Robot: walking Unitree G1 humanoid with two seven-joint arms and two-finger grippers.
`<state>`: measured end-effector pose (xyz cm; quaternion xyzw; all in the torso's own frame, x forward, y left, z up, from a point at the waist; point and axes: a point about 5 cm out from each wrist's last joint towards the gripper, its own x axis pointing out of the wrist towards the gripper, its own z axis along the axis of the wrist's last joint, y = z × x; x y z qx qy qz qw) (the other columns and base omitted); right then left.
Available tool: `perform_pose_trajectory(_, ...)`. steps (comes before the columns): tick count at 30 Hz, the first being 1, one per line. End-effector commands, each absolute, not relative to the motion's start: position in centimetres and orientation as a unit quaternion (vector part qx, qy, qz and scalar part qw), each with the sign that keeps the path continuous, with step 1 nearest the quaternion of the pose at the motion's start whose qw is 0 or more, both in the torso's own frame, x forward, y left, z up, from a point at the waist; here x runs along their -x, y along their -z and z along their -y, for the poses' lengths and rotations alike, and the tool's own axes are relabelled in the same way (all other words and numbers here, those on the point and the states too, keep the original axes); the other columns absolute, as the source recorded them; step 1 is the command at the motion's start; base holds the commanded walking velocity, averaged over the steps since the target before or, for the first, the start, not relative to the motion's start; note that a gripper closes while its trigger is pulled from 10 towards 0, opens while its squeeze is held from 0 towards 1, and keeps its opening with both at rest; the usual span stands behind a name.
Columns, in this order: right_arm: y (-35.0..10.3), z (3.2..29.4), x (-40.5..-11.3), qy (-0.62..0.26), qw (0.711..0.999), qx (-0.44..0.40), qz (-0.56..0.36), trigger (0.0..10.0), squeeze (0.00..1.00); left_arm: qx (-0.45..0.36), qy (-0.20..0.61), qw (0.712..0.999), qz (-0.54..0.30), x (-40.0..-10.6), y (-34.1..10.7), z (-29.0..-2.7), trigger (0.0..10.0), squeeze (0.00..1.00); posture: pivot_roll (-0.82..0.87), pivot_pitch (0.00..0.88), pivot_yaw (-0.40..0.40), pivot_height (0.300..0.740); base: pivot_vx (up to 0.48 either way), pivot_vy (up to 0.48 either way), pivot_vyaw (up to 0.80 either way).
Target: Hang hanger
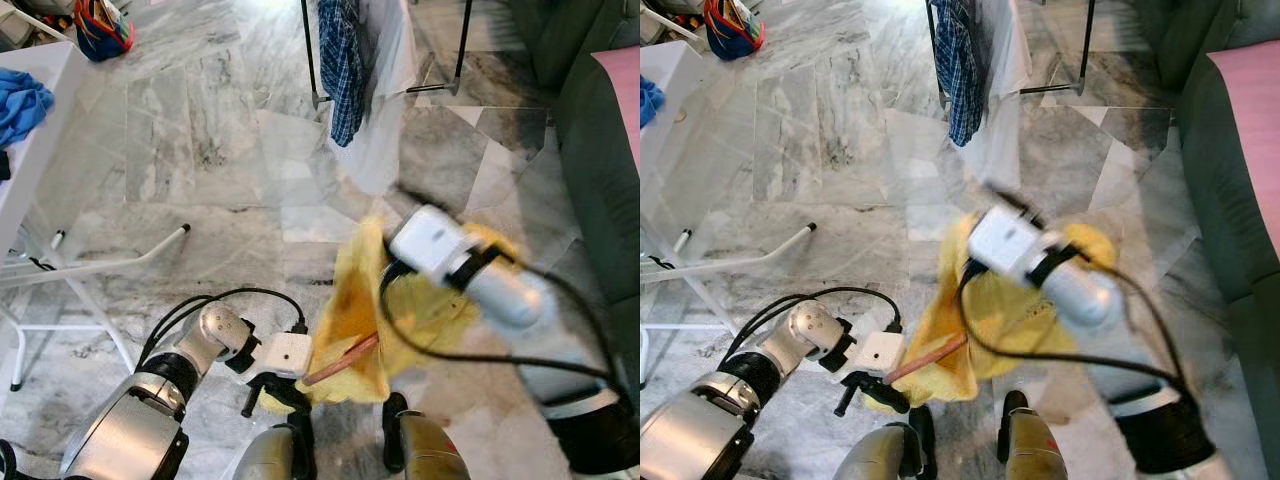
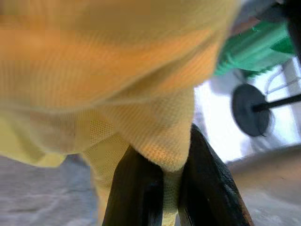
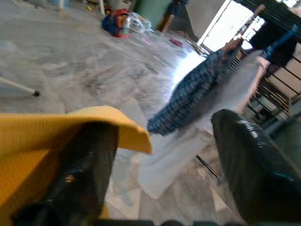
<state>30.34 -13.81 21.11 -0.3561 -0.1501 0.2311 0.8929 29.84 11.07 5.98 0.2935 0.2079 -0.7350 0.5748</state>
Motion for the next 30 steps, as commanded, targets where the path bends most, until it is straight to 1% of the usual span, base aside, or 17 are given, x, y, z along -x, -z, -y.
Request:
perform_pose_trajectory(1,-21.2,14.2,-29.9,-0.223,0.897,0.348,0.156,10.0,1.00,-0.290,0.725,0.596,-0.187,-29.9,-6.1,-11.0,0.0,0.00,-0.18,0.314,0.151,0.740,0.000,0.000,0.00)
perform_pose_trajectory(2,-21.2,15.0,-29.8,-0.216,0.901,0.346,0.149,10.0,1.00,-0.294,0.713,0.613,-0.172,-30.4,-6.5,-10.8,0.0,0.00,-0.18,0.313,0.152,0.740,0.000,0.000,0.00)
perform_pose_trajectory(4,-21.1,15.9,-29.6,-0.218,0.902,0.347,0.138,10.0,1.00,-0.300,0.700,0.629,-0.157,-31.0,-7.1,-10.5,0.0,0.00,-0.18,0.313,0.154,0.740,0.000,0.000,0.00)
perform_pose_trajectory(8,-20.8,16.2,-29.4,-0.235,0.902,0.341,0.126,10.0,1.00,-0.304,0.692,0.638,-0.146,-31.4,-7.5,-10.3,0.0,0.00,-0.18,0.312,0.156,0.740,0.000,0.000,0.00)
perform_pose_trajectory(9,-20.3,16.1,-29.3,-0.251,0.899,0.341,0.114,10.0,1.00,-0.303,0.692,0.639,-0.143,-31.4,-7.6,-10.3,0.0,0.00,-0.18,0.312,0.156,0.740,0.000,0.000,0.00)
perform_pose_trajectory(10,-18.4,15.7,-28.5,-0.326,0.881,0.339,0.057,10.0,1.00,-0.303,0.695,0.639,-0.134,-31.5,-7.9,-10.0,0.0,0.00,-0.18,0.311,0.156,0.740,0.000,0.000,0.00)
perform_pose_trajectory(12,-17.0,15.3,-27.5,-0.385,0.856,0.346,0.013,10.0,1.00,-0.303,0.698,0.636,-0.128,-31.5,-8.0,-9.7,0.0,0.00,-0.18,0.310,0.157,0.740,0.000,0.000,0.00)
perform_pose_trajectory(15,-16.8,15.0,-26.8,-0.427,0.847,0.315,-0.013,10.0,1.00,-0.309,0.703,0.628,-0.129,-31.3,-7.7,-9.4,0.0,0.00,-0.18,0.309,0.157,0.740,0.000,0.000,0.00)
perform_pose_trajectory(16,-16.9,14.8,-26.4,-0.457,0.838,0.297,-0.030,10.0,1.00,-0.318,0.707,0.619,-0.129,-31.0,-7.4,-9.3,0.0,0.00,-0.18,0.308,0.156,0.740,0.000,0.000,0.00)
perform_pose_trajectory(18,-17.0,15.3,-26.0,-0.482,0.824,0.294,-0.055,10.0,1.00,-0.322,0.708,0.615,-0.129,-30.9,-7.3,-9.2,0.0,0.00,-0.18,0.308,0.156,0.740,0.000,0.000,0.00)
perform_pose_trajectory(20,-17.4,16.2,-26.1,-0.487,0.814,0.310,-0.070,10.0,1.00,-0.323,0.708,0.615,-0.128,-30.9,-7.2,-9.2,0.0,0.00,-0.19,0.307,0.156,0.740,0.000,0.000,0.00)
perform_pose_trajectory(21,-17.9,17.2,-26.4,-0.482,0.807,0.332,-0.079,10.0,1.00,-0.324,0.706,0.618,-0.126,-30.9,-7.3,-9.1,0.0,0.00,-0.19,0.307,0.156,0.740,0.000,0.000,0.00)
perform_pose_trajectory(24,-18.8,18.8,-26.5,-0.478,0.804,0.342,-0.093,10.0,1.00,-0.330,0.693,0.629,-0.121,-31.2,-7.4,-9.1,0.0,0.00,-0.19,0.306,0.156,0.740,0.000,0.000,0.00)
perform_pose_trajectory(25,-19.4,19.9,-26.7,-0.464,0.805,0.356,-0.101,10.0,1.00,-0.332,0.685,0.637,-0.119,-31.4,-7.5,-9.2,0.0,0.00,-0.19,0.306,0.157,0.740,0.000,0.000,0.00)
perform_pose_trajectory(28,-19.9,21.3,-27.1,-0.436,0.807,0.383,-0.107,10.0,1.00,-0.332,0.676,0.647,-0.120,-31.7,-7.7,-9.3,0.0,0.00,-0.19,0.307,0.159,0.740,0.000,0.000,0.00)
perform_pose_trajectory(29,-20.3,22.0,-27.3,-0.418,0.810,0.398,-0.103,10.0,1.00,-0.330,0.673,0.651,-0.122,-31.8,-7.8,-9.4,0.0,0.00,-0.19,0.307,0.159,0.740,0.000,0.000,0.00)
perform_pose_trajectory(30,-21.0,23.2,-27.6,-0.385,0.819,0.415,-0.093,10.0,1.00,-0.331,0.667,0.656,-0.124,-32.0,-8.0,-9.7,0.0,0.00,-0.19,0.308,0.163,0.740,0.000,0.000,0.00)
